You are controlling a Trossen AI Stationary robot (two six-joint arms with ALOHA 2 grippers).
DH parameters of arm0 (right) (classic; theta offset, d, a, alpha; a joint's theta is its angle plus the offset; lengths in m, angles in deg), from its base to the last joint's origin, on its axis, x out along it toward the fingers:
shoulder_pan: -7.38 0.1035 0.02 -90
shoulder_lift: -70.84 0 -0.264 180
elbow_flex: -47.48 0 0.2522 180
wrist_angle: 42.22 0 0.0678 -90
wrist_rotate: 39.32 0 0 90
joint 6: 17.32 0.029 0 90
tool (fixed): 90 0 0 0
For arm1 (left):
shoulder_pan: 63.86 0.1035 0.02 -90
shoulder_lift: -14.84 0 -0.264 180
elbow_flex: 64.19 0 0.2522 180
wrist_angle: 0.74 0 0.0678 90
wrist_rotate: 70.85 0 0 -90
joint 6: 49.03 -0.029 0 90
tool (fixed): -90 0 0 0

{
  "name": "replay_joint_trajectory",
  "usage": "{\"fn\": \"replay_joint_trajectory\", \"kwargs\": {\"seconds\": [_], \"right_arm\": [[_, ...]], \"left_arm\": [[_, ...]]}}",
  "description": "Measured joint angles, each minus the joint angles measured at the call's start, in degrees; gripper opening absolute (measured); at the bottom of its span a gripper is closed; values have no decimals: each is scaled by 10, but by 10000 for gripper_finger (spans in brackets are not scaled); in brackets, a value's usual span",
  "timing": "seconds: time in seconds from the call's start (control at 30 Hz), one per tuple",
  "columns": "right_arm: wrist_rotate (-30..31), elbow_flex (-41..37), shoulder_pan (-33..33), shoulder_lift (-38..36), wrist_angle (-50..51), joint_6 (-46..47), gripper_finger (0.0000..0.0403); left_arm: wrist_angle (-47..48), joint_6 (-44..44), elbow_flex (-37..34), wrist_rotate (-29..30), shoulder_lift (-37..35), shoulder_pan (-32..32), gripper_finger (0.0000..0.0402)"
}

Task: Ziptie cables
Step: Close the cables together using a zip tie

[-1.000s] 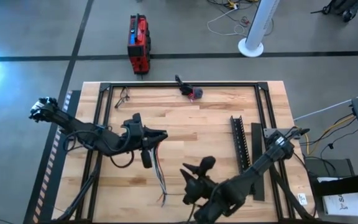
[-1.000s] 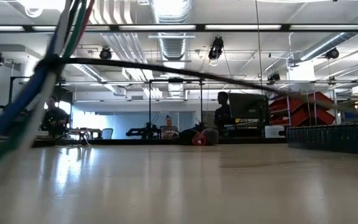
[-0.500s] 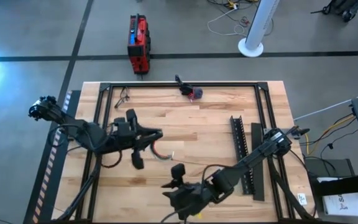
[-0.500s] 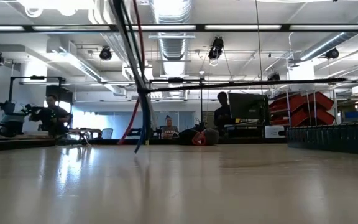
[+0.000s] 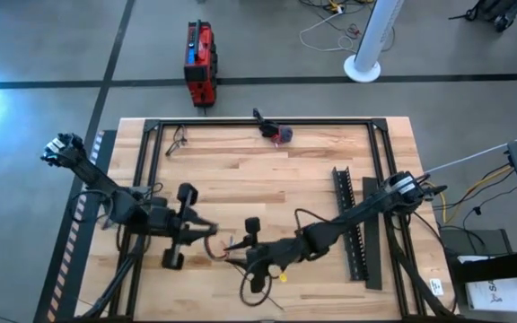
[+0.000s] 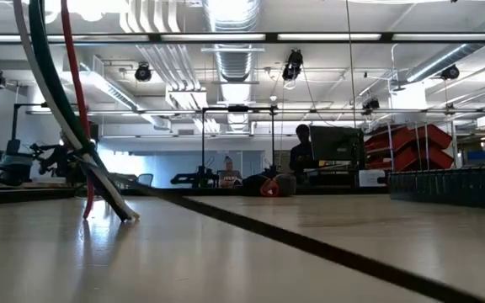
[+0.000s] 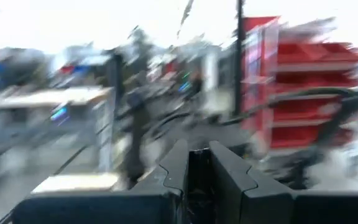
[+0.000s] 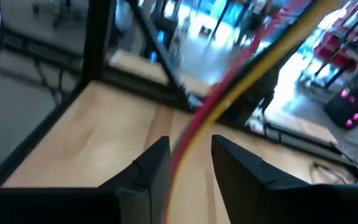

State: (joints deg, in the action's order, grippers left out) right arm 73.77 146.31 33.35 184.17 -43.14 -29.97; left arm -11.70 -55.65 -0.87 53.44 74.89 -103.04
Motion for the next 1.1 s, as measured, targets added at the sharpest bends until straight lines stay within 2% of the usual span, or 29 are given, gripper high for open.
{"fn": "replay_joint_trajectory", "kwargs": {"seconds": [0.1,0.23,0.4,0.43,0.53,0.77,0.9,1.1], "right_arm": [[-28,-38,-13,-4,-83,-4,122],[-88,-54,-41,-4,-118,9,146],[-291,-54,-92,-4,-137,58,180],[-317,-53,-101,-3,-144,63,187],[-333,-51,-117,10,-172,63,202],[-360,-49,-131,60,-220,56,208],[-399,-49,-132,83,-268,90,204],[-400,-42,-122,137,-319,136,206]], "left_arm": [[-122,-33,-60,-84,-9,0,28],[-218,-49,-111,-99,-23,0,28],[-255,-73,-130,-139,-40,0,28],[-259,-79,-130,-154,-43,0,28],[-263,-95,-126,-187,-49,0,28],[-252,-121,-104,-189,-49,0,28],[-245,-128,-91,-203,-48,0,29],[-243,-136,-72,-211,-23,0,29]]}}
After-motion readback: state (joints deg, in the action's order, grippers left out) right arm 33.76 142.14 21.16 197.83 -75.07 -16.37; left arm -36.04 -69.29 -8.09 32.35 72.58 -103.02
